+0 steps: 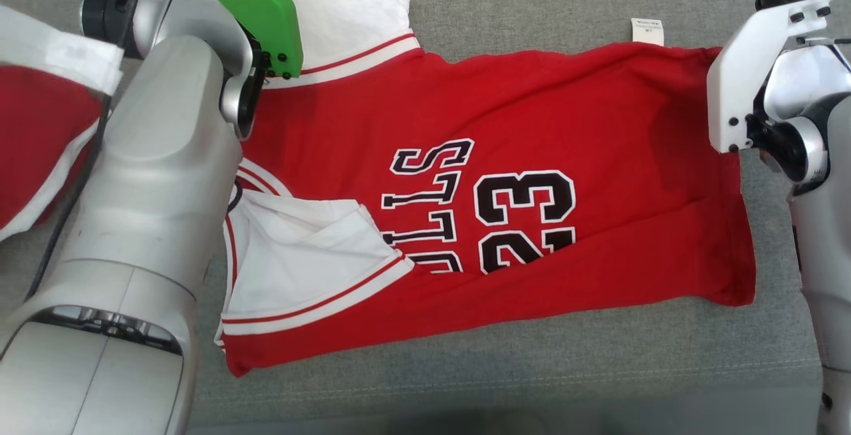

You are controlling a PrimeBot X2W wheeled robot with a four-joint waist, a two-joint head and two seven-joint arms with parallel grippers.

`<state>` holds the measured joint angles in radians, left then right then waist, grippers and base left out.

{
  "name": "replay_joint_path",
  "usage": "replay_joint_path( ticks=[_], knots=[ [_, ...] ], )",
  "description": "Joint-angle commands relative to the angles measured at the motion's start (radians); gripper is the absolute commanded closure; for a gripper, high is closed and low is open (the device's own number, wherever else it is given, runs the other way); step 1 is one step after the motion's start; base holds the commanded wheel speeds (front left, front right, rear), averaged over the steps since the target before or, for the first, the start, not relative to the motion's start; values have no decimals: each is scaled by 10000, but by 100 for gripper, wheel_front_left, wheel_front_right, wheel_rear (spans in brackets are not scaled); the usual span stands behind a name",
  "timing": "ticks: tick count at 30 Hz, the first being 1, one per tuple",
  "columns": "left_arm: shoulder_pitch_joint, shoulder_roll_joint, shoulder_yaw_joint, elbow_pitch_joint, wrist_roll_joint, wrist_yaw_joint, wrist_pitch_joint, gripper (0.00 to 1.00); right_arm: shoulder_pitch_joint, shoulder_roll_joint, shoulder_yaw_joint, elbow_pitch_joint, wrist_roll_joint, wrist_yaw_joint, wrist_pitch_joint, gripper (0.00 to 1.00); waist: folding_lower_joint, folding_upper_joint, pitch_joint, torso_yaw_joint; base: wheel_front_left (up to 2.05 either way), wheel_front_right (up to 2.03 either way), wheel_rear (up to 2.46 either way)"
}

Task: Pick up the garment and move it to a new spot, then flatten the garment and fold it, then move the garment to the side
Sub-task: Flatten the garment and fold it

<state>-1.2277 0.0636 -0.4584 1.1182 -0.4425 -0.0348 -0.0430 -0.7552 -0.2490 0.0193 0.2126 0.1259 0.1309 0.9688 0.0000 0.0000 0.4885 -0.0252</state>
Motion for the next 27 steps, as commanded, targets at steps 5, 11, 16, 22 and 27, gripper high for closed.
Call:
replay_joint_path(
  ticks=[5,11,16,22,27],
  knots=[
    [967,-12,255,-700,-361,257,-809,100,825,-579,451,-681,337,-3,-429,100,0,0,-786,412,0,0,0],
    [2364,21,600,-1862,-848,571,-1251,100,1567,-1036,917,-1015,628,-3,-886,100,0,0,-1449,562,0,0,0],
    [3658,147,644,-3372,-1116,727,-912,100,2039,-1473,1354,-1283,1024,-5,-738,100,0,0,-1881,670,0,0,0],
    [5528,618,693,-6199,-1422,1203,-137,100,2326,-2377,2272,-1583,1453,-5,-840,100,0,0,-2215,765,0,0,0],
    [7516,1214,698,-8958,-1560,2016,884,100,2081,-3578,3746,-1805,1976,-5,-929,100,0,0,-2342,853,0,0,0]
  ],
)
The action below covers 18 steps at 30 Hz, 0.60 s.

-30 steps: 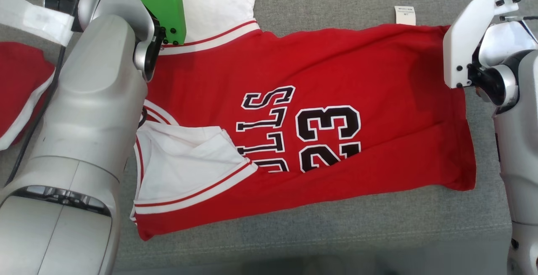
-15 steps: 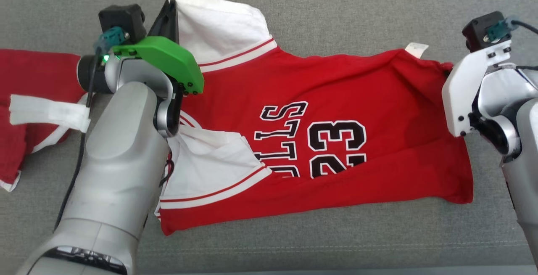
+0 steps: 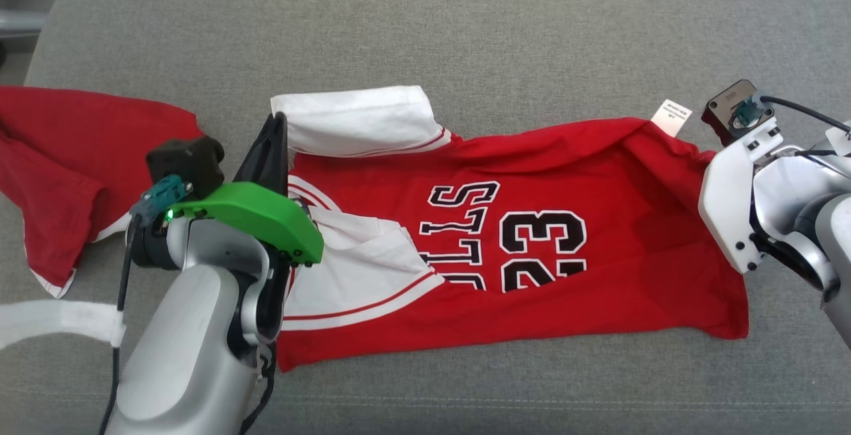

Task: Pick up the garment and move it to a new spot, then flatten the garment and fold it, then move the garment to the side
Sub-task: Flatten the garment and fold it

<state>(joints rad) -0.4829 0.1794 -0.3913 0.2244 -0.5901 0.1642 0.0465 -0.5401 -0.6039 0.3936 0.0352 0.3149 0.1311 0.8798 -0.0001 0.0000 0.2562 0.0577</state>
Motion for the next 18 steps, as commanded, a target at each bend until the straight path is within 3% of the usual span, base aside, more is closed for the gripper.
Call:
replay_joint_path(
  ticks=[1,6,12,18],
  knots=[
    [339,155,23,-365,-88,140,135,100,-200,-232,179,-44,147,-10,-51,100,1,0,-25,35,0,0,0],
    [1297,491,31,-1638,-95,579,582,100,-760,-1291,1496,-180,472,-10,48,100,1,0,-40,104,0,0,0],
    [1756,620,-72,-2215,-87,830,893,100,-1542,-2463,3538,-337,832,-11,200,100,1,0,-38,216,0,0,0],
    [2091,566,-201,-2305,-164,922,1015,100,-2430,-3054,5176,-239,718,-11,74,100,1,0,-18,250,0,0,0]
  ],
)
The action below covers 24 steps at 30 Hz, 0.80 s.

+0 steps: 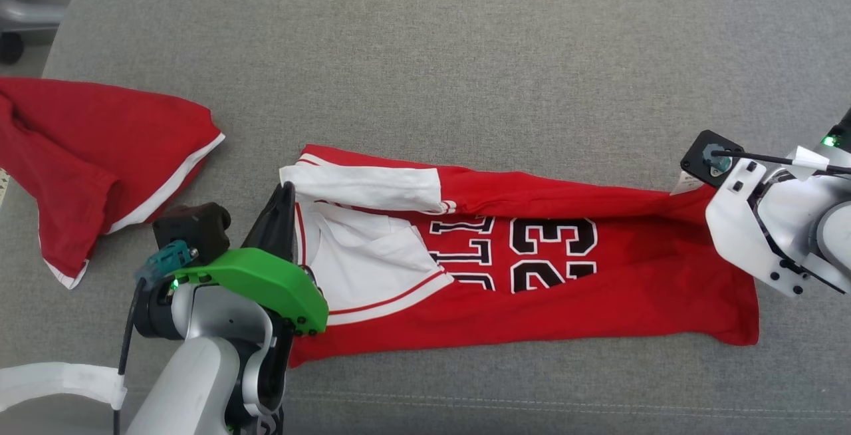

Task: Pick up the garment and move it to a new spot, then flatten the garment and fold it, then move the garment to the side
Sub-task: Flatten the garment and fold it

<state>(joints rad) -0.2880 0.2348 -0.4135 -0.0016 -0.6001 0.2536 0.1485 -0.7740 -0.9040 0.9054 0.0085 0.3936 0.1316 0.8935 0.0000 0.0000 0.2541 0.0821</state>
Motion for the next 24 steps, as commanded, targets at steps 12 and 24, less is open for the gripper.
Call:
replay_joint_path(
  ticks=[12,24],
  knots=[
    [1010,-64,-240,158,-235,93,-10,100,-1901,-399,3219,931,-67,-17,-651,100,0,0,-241,227,0,0,0],
    [1794,-78,-643,147,-367,108,140,100,-1480,-366,3762,869,-426,-17,-448,100,0,0,-556,478,0,0,0]
  ],
)
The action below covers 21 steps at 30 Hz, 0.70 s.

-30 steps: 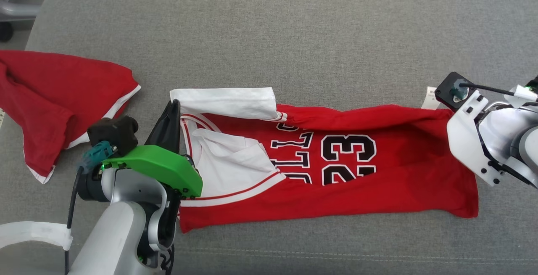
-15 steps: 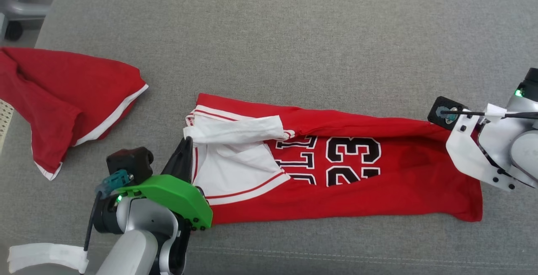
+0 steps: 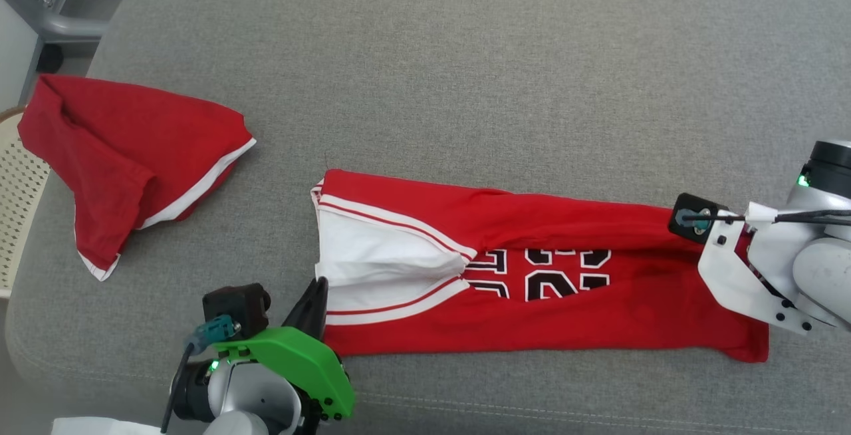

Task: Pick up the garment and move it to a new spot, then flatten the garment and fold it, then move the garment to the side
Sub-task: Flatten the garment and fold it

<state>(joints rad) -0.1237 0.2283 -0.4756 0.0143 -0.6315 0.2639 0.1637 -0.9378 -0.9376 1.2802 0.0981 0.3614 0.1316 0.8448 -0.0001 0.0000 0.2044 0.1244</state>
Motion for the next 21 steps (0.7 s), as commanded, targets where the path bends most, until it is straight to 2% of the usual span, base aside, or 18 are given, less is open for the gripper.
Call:
replay_joint_path(
  ticks=[1,5,6,7,13,17,21],
  knots=[
    [221,-25,-86,7,-67,-5,38,100,223,-48,6,-43,-134,-17,59,100,1,0,-96,75,0,0,0],
    [425,-110,-266,95,-140,-34,56,100,512,-41,12,-36,-106,-17,174,100,1,0,-199,158,0,0,0],
    [449,-134,-289,122,-140,-48,47,100,512,-41,9,-6,-66,-17,178,85,1,0,-227,184,0,0,0],
    [471,-138,-296,156,-123,-23,39,100,502,-30,10,16,-39,-17,180,0,1,0,-249,201,0,0,0],
    [532,4,-304,465,-98,8,76,100,658,-218,11,-95,87,-17,498,0,1,0,-435,235,0,0,0],
    [612,5,-302,567,-161,51,76,100,323,-328,-50,29,801,-17,509,0,1,0,-541,177,0,0,0],
    [758,-12,-377,693,-180,82,83,100,602,-41,-1628,593,1579,-17,-456,0,1,0,-692,120,0,0,0]
  ],
)
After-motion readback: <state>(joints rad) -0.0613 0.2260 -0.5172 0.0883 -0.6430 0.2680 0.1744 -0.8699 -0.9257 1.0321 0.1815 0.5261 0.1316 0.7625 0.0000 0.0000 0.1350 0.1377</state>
